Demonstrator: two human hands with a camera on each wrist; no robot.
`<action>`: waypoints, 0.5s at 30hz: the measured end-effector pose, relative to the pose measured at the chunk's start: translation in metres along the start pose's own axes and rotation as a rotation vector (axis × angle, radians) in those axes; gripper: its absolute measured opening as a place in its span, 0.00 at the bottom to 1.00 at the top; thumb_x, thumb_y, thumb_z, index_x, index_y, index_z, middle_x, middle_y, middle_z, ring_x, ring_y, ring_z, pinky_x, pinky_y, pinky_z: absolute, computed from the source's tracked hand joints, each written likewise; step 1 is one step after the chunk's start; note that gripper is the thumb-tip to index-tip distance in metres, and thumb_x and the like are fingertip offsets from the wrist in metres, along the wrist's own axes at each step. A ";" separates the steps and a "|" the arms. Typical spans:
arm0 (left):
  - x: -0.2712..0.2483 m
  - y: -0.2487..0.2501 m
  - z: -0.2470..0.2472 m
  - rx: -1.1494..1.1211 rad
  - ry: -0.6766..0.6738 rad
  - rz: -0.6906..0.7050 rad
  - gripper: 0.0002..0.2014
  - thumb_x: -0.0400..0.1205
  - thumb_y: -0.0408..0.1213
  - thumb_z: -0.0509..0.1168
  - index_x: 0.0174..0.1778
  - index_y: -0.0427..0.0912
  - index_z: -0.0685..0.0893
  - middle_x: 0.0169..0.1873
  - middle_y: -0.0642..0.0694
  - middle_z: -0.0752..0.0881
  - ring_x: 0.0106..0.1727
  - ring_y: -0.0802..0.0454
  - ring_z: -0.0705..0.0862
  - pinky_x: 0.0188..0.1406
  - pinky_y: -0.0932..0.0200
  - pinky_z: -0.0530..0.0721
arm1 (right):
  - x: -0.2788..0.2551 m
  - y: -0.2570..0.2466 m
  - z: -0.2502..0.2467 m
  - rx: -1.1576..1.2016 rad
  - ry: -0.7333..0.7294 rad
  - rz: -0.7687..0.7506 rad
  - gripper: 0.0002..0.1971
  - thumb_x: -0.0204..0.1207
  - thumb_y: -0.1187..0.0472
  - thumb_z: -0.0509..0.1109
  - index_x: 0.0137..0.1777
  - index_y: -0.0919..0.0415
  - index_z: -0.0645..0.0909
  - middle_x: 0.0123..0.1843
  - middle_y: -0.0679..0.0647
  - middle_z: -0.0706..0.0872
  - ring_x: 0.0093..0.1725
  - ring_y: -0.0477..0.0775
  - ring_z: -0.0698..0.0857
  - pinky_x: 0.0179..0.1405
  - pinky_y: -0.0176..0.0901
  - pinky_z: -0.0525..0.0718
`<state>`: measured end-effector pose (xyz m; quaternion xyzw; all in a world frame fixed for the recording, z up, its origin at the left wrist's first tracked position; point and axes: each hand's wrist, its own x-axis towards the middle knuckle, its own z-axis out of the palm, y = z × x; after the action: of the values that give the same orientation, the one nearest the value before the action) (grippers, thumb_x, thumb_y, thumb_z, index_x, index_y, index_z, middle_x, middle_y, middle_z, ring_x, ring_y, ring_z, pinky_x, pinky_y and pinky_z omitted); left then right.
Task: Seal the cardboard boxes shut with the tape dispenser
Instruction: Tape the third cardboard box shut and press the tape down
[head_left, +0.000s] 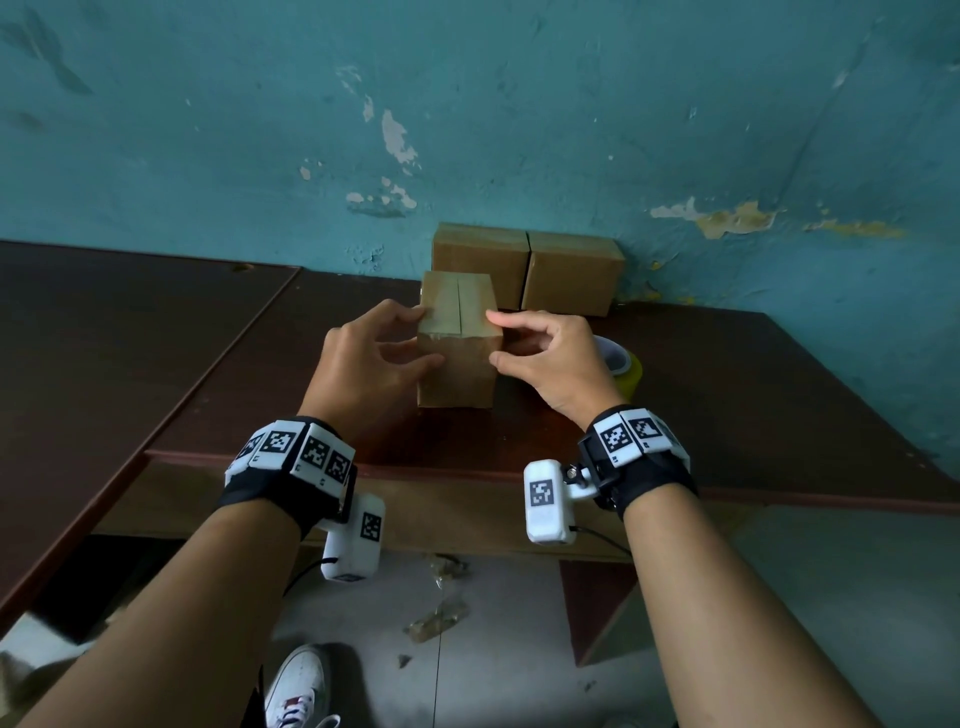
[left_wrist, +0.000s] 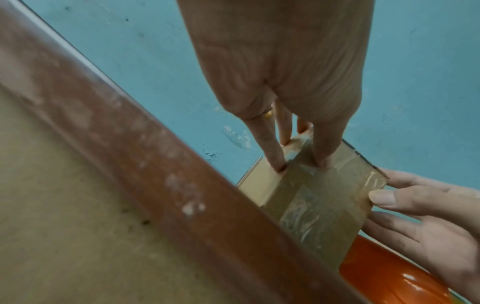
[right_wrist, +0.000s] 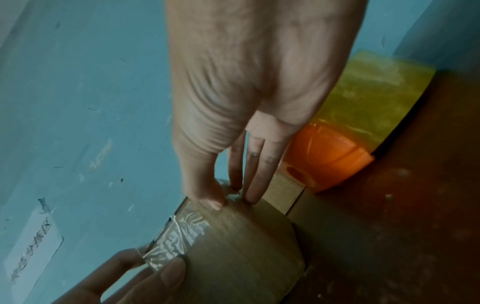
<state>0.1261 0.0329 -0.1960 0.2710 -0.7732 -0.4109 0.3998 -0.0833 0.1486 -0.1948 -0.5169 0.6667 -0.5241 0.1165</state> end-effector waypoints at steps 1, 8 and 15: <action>0.000 -0.001 0.000 0.002 -0.010 0.000 0.24 0.77 0.32 0.84 0.68 0.47 0.87 0.58 0.62 0.87 0.53 0.77 0.89 0.49 0.76 0.86 | 0.000 0.001 0.001 -0.003 0.005 -0.015 0.25 0.70 0.60 0.85 0.68 0.46 0.92 0.64 0.45 0.94 0.60 0.56 0.94 0.66 0.60 0.91; 0.001 -0.004 0.002 0.009 -0.001 0.016 0.25 0.75 0.31 0.84 0.68 0.46 0.87 0.57 0.65 0.86 0.52 0.78 0.88 0.49 0.76 0.87 | -0.002 -0.003 0.005 -0.020 0.037 -0.059 0.22 0.71 0.63 0.86 0.65 0.52 0.92 0.60 0.44 0.93 0.60 0.43 0.92 0.67 0.55 0.90; -0.001 0.001 -0.004 0.016 -0.017 0.010 0.15 0.83 0.32 0.72 0.65 0.49 0.89 0.54 0.60 0.90 0.48 0.74 0.89 0.40 0.76 0.83 | 0.002 -0.002 0.001 0.006 -0.006 -0.021 0.21 0.71 0.62 0.84 0.64 0.49 0.92 0.63 0.44 0.93 0.63 0.46 0.91 0.70 0.59 0.88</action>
<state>0.1300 0.0321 -0.1941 0.2667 -0.7812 -0.4049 0.3933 -0.0818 0.1463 -0.1926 -0.5252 0.6594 -0.5256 0.1144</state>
